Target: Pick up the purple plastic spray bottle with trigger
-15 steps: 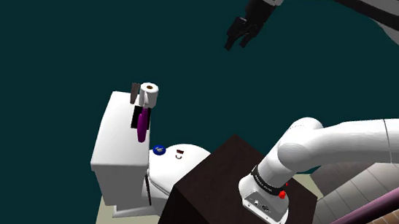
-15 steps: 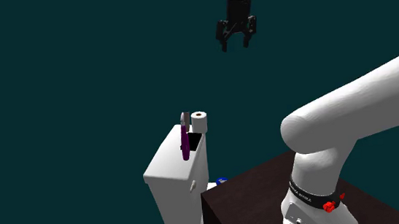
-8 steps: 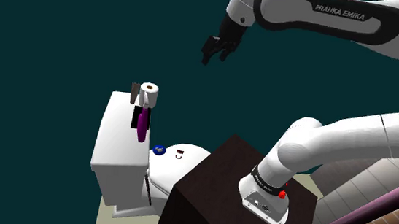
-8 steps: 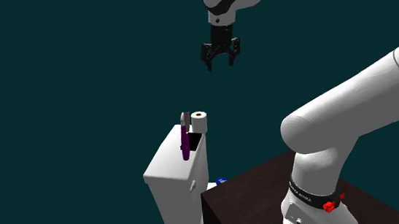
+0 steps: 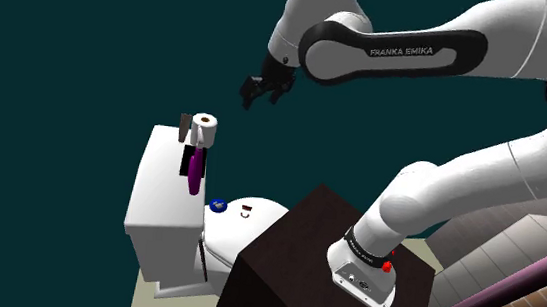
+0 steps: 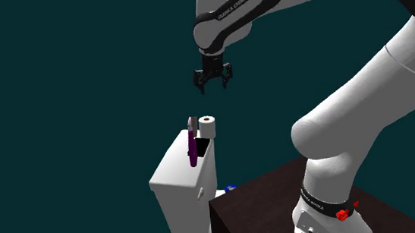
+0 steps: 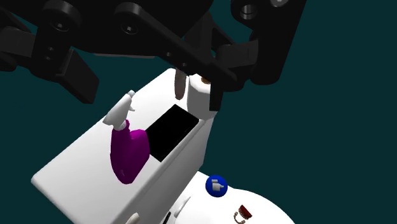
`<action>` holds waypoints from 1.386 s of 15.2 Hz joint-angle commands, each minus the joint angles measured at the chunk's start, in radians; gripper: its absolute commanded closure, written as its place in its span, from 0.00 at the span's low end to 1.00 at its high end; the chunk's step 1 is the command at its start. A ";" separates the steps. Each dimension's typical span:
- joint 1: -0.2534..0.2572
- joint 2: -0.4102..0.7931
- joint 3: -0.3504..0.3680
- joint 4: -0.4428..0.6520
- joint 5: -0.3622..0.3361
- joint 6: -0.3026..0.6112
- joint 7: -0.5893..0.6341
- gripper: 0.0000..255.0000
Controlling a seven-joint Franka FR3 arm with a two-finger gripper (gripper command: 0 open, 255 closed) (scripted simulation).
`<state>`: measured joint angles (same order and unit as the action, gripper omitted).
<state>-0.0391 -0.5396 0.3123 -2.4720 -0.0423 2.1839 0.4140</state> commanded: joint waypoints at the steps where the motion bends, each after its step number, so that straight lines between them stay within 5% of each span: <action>1: -0.014 0.062 0.042 -0.002 -0.020 0.068 0.059 0.00; 7: -0.089 0.281 0.171 0.040 -0.159 0.235 0.271 0.00; 12: -0.152 0.505 0.260 0.132 -0.403 0.309 0.526 0.00; 14: -0.153 0.603 0.271 0.184 -0.523 0.314 0.638 0.00; 21: -0.132 0.679 0.242 0.179 -0.637 0.359 0.736 0.00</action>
<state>-0.1738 0.1290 0.5584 -2.2882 -0.6596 2.5332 1.1322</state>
